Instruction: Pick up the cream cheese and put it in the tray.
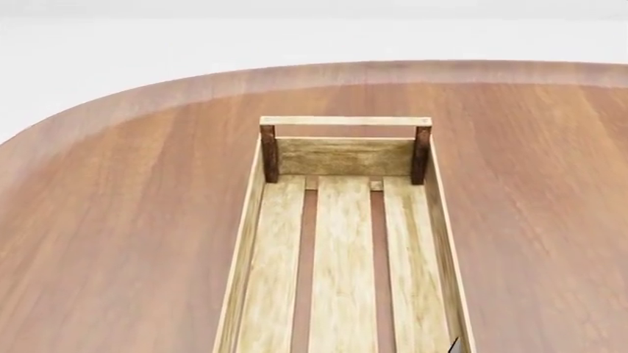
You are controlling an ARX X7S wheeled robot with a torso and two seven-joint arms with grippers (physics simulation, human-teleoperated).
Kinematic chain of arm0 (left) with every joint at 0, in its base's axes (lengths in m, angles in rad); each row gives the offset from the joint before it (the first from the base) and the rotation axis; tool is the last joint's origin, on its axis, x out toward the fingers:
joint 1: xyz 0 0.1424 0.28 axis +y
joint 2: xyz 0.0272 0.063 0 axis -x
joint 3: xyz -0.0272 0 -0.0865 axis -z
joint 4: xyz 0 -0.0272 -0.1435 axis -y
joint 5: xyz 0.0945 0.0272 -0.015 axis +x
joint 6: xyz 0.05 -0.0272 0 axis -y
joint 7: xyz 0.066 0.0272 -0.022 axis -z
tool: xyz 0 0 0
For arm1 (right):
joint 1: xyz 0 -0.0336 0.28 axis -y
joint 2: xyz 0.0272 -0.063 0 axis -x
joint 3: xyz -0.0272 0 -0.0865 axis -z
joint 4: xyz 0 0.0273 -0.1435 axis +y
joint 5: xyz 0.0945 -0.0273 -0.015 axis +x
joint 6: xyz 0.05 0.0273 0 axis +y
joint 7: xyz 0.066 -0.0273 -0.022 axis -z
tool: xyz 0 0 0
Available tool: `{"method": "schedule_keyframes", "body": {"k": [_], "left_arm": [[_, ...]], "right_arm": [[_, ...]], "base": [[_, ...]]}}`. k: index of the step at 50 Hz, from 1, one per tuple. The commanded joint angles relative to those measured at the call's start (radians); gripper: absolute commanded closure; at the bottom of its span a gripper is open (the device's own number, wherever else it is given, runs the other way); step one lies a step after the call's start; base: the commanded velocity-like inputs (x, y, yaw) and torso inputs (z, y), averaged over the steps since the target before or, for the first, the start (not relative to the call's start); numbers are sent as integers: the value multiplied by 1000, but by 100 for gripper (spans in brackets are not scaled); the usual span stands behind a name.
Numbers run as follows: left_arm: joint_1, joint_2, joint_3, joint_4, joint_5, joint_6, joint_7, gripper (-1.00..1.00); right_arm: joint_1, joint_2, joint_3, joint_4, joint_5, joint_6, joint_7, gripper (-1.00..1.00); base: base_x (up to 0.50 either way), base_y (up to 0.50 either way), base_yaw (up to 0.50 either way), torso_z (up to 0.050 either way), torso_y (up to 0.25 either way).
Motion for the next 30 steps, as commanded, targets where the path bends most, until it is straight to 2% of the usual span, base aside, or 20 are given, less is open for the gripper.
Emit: {"method": "schedule_keyframes", "body": {"k": [1, 26, 30], "left_arm": [[0, -4, 4, 1, 1, 0, -8, -100], [-3, -13, 13, 0, 6, -2, -23, -100], [-3, -15, 15, 0, 6, -1, -25, -100]], "right_arm": [[1, 4, -4, 1, 0, 1, 6, -100], [5, 12, -11, 1, 4, 4, 18, -100], [6, 21, -18, 13, 34, -35, 12, -100]], "base": [[215, 0, 0, 0, 0], [215, 0, 0, 0, 1], [203, 0, 0, 0, 0]]}}
